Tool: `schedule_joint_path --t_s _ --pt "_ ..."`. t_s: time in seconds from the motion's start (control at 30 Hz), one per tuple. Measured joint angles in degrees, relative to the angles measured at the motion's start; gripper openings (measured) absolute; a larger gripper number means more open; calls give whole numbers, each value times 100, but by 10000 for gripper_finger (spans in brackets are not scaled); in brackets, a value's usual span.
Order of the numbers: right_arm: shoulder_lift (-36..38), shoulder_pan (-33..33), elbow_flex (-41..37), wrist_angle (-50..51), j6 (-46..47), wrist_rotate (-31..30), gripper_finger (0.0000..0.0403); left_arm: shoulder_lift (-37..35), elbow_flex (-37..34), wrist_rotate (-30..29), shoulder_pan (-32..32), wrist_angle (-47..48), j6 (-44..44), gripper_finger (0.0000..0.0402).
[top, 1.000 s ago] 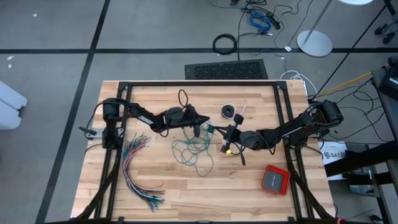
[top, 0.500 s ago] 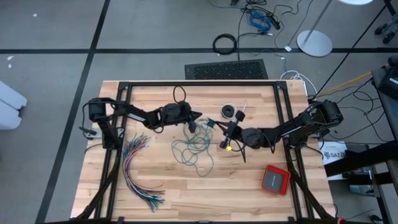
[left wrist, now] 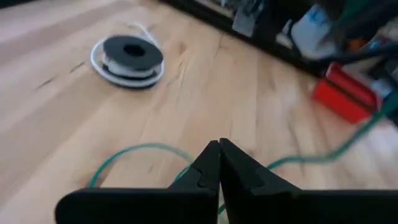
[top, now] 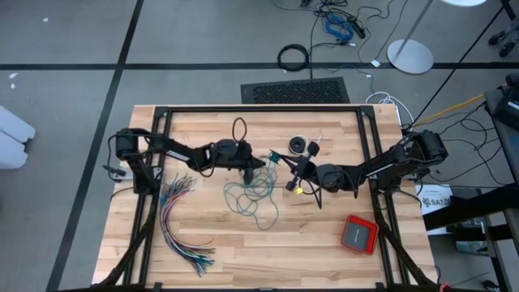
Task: Coil cords
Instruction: Coil the green wire onto the spool
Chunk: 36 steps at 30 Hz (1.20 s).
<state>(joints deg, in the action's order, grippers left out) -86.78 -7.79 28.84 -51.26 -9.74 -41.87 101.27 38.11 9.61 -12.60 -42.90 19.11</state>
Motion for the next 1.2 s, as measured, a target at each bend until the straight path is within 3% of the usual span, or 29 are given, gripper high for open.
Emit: schedule_joint_path --t_s 0.07,0.2,0.3,0.47,0.6,0.67,0.8,1.2 --pt "0 0 2 -54 -14 0 0 -76 -9 -345 32 433 -262 10" --pt "0 0 2 -52 -39 -2 0 -488 -116 -1818 113 1316 -907 10" --pt "0 0 2 -44 -86 -1 0 -818 -256 -2472 238 1585 -1094 10" --pt "0 0 2 -90 -170 20 0 -1113 -781 -2471 584 1293 -903 10" --pt "0 0 2 -88 -170 20 0 -1073 -1273 -2392 1201 -128 -609 10" --pt "0 -2 2 -90 -169 20 0 -947 -1351 -2809 1491 -737 -720 10" --pt "0 0 2 -134 -188 20 0 -670 -1232 -3733 1758 -856 -1137 12" --pt "0 -2 2 -254 -185 168 0 -201 -794 -3952 1759 -654 -1058 96"
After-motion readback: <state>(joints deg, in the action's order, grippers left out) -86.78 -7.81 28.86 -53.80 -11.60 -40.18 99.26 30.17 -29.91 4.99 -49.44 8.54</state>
